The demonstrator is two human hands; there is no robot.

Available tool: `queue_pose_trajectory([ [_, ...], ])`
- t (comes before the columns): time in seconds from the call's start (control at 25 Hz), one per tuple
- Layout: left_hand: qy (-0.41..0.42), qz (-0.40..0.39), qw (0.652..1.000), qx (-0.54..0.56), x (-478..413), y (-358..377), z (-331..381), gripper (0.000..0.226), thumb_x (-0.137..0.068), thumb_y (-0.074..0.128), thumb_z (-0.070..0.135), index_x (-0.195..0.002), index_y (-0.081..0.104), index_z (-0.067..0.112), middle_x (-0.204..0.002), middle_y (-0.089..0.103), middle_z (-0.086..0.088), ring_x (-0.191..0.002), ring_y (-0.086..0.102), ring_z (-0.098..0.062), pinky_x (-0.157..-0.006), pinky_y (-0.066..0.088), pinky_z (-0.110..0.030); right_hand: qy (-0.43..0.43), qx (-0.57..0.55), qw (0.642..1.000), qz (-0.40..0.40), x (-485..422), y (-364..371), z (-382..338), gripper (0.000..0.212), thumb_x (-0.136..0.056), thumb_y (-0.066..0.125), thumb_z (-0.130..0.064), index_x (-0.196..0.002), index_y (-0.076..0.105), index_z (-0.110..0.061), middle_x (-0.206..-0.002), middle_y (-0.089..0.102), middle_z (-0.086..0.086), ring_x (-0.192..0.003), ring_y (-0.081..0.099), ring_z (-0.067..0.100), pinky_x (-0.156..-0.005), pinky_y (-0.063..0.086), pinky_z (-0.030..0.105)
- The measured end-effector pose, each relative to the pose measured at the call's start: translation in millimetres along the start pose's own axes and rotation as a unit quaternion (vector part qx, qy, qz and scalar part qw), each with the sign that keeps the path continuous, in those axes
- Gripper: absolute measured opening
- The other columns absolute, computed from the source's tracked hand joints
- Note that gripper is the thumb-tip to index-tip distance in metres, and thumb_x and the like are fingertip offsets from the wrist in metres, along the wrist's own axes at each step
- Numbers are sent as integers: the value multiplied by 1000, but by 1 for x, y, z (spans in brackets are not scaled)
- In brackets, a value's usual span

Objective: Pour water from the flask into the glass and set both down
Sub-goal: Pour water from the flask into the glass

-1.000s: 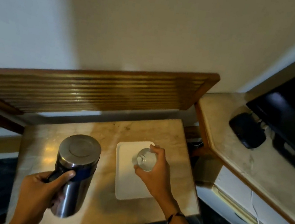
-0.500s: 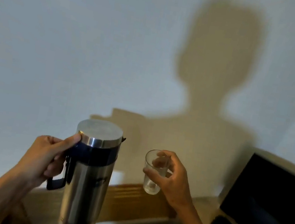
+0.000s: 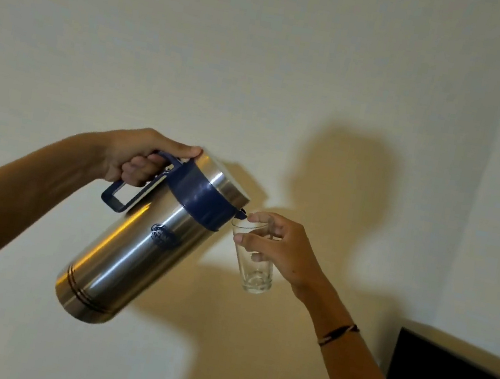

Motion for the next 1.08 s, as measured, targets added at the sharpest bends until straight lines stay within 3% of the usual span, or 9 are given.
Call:
queue_pose_trajectory([
  [0.24,-39,-35,988,-147,-12,-4,55,75,-40,103,71,-45,44,24,-38,36,7,-27,27,-8,-32,24,-17,-7,-12,1000,-17,-13,-2,-16,58,-66,97,-43,-118,81,-24,-103,85,14,-94,84,33,-85,71,45],
  [0.4,-62,-24,969,-240,-23,-6,80,69,-65,94,65,-45,42,24,-38,35,7,-29,27,-9,-34,24,-19,-7,-8,1000,-26,-18,4,-16,52,-74,97,-35,-121,80,-22,-102,86,9,-93,85,27,-84,71,42],
  [0.52,-72,-30,952,-295,-25,-4,93,72,-70,93,68,-45,41,24,-38,34,6,-30,27,-11,-37,23,-20,2,-27,999,-28,-19,8,-13,49,-76,97,-31,-121,80,-19,-103,87,8,-94,85,27,-81,71,37],
  [0.76,-59,-11,937,-345,-24,-1,114,71,-69,89,67,-44,37,25,-37,32,6,-30,26,-11,-38,23,-19,-5,-50,998,-23,-24,11,-17,40,-86,92,-23,-123,79,-19,-103,88,4,-93,86,25,-80,70,35],
  [1.08,-41,8,919,-393,-24,8,139,71,-79,85,65,-41,39,26,-38,32,6,-30,27,-11,-40,25,-20,-20,-82,996,-12,-23,7,-27,45,-73,93,-37,-114,79,-25,-97,89,1,-90,86,24,-76,69,31],
])
Point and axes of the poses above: each hand's wrist, its own x-axis away from the middle knuckle, its own y-axis out of the palm, z = x × y, the point moved 7 cm from there along -x, towards the middle knuckle
